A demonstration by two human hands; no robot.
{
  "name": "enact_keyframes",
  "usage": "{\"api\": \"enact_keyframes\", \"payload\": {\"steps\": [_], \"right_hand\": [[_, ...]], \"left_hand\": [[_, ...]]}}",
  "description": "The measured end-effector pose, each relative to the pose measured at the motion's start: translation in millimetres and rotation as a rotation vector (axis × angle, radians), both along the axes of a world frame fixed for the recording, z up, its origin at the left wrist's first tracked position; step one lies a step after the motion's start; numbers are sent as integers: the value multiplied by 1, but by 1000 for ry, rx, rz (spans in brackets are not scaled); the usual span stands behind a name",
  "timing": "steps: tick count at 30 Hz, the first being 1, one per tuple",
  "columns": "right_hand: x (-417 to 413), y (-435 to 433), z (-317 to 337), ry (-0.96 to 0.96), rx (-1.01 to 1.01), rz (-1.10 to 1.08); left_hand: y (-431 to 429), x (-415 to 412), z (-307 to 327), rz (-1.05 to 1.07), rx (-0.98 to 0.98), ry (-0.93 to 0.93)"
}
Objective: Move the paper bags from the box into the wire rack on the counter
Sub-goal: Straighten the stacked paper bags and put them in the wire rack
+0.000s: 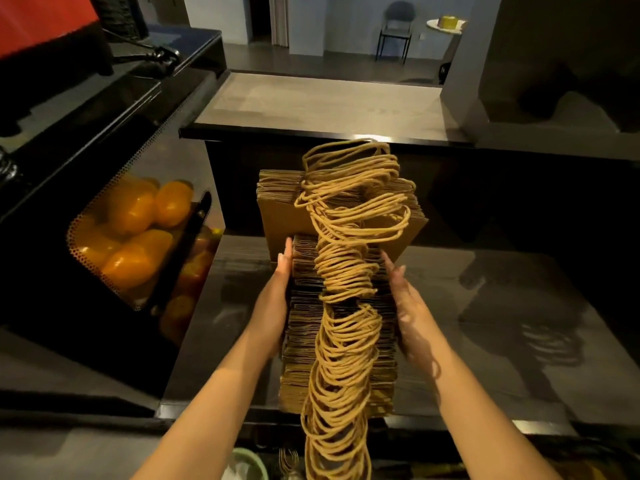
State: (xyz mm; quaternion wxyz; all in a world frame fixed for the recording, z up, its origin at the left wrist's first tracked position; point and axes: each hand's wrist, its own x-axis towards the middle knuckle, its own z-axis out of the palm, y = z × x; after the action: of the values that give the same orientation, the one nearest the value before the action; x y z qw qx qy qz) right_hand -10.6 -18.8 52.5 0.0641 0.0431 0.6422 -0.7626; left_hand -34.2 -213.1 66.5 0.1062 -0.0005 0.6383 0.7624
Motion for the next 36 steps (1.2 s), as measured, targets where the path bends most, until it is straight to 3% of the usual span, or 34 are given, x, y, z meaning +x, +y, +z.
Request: {"api": "enact_keyframes", "payload": {"steps": [4, 13, 19, 23, 31, 36], "right_hand": [[-2, 4, -1, -31, -193, -66], [16, -14, -6, 80, 63, -15], [23, -6, -1, -3, -230, 8], [39, -7, -21, -39, -97, 46], [35, -14, -18, -42, -130, 24], [35, -12, -19, -122, -451, -106]], "left_hand": [[-12, 11, -11, -83, 42, -24], [5, 21, -13, -44, 85, 15], [-7, 25, -14, -74, 148, -34], [-6, 43, -27, -34, 213, -109], [-1, 51, -32, 6, 215, -100], [-8, 46, -30, 44, 310, -196]]}}
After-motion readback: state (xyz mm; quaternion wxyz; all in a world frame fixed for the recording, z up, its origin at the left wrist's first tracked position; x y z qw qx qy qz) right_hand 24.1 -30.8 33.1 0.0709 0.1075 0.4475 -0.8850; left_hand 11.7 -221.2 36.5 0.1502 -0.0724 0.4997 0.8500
